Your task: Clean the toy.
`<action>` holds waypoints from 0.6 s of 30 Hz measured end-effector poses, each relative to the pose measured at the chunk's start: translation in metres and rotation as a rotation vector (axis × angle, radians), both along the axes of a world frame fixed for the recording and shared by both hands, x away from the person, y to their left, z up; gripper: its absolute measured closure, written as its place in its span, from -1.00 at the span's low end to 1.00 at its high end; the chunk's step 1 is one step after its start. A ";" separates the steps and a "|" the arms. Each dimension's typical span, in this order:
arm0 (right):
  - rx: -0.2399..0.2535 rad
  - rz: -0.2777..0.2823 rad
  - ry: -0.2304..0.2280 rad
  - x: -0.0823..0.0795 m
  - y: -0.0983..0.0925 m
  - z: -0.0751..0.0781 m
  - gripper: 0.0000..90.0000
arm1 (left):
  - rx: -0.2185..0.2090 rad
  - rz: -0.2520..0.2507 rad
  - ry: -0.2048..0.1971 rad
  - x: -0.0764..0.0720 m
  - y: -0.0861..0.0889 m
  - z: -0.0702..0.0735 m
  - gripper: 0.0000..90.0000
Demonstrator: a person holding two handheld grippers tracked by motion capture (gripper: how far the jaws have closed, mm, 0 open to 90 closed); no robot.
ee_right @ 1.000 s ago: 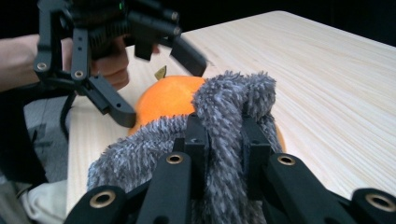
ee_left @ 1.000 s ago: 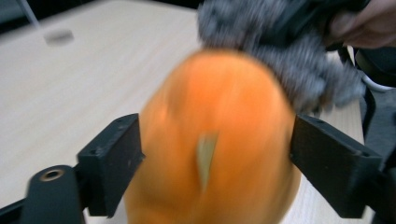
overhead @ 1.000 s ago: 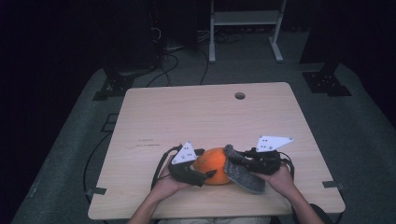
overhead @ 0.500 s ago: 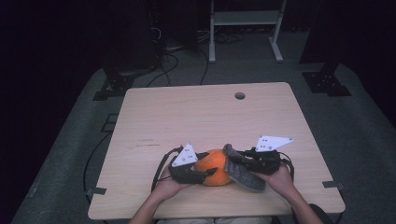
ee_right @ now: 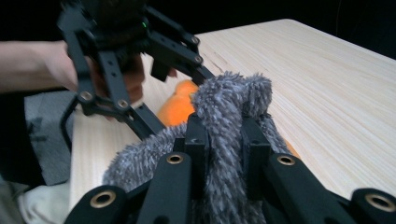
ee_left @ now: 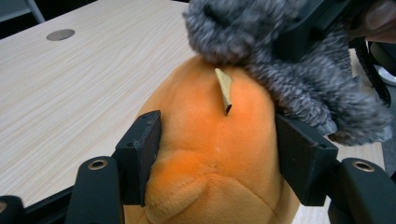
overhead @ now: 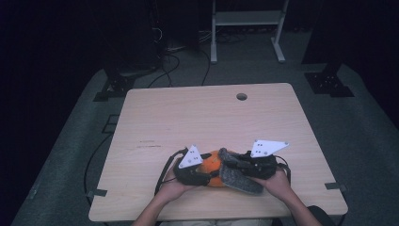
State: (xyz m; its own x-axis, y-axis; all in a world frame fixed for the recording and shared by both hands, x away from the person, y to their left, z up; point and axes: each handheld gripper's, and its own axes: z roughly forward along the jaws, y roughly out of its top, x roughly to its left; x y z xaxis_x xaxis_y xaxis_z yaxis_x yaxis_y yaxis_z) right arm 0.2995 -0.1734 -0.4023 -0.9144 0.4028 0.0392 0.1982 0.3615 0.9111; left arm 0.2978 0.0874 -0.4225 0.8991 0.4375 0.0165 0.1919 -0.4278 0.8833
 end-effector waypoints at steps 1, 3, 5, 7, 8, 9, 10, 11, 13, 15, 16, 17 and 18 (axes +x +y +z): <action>0.009 -0.004 0.018 0.003 -0.002 -0.001 0.70 | -0.017 -0.012 0.007 0.000 0.003 0.001 -0.20; 0.005 -0.039 0.030 0.009 -0.010 -0.003 0.70 | -0.048 -0.040 0.030 0.001 0.006 0.003 -0.28; -0.004 -0.073 0.044 0.013 -0.017 -0.006 0.70 | -0.069 -0.045 0.067 0.005 0.007 0.003 -0.40; 0.001 -0.081 0.053 0.012 -0.020 -0.006 0.70 | -0.024 -0.011 0.087 0.008 0.004 0.002 -0.56; 0.010 -0.071 0.047 0.010 -0.018 -0.005 0.70 | -0.001 0.004 0.081 0.007 0.002 -0.001 -0.56; 0.025 -0.050 0.042 0.008 -0.016 -0.003 0.70 | -0.005 -0.002 0.074 0.006 0.001 -0.003 -0.50; 0.032 -0.025 0.031 0.005 -0.012 -0.002 0.70 | -0.002 -0.008 0.054 0.003 0.000 -0.004 -0.40; 0.014 -0.018 0.012 0.002 -0.007 0.000 0.70 | 0.017 -0.017 0.032 0.001 0.000 -0.003 -0.34; 0.002 -0.022 0.012 0.004 -0.006 -0.002 0.70 | 0.003 -0.040 0.033 0.001 0.003 0.000 -0.28; -0.004 -0.058 0.024 0.010 -0.013 -0.005 0.70 | -0.031 -0.075 0.052 0.002 0.007 0.001 -0.28; -0.029 -0.082 0.013 0.012 -0.017 -0.006 0.70 | -0.041 -0.088 0.069 0.003 0.007 0.000 -0.33; -0.038 -0.106 0.020 0.014 -0.020 -0.008 0.70 | -0.053 -0.089 0.085 0.005 0.007 -0.001 -0.39; -0.027 -0.114 0.042 0.015 -0.023 -0.009 0.70 | -0.055 -0.087 0.095 0.006 0.005 -0.002 -0.47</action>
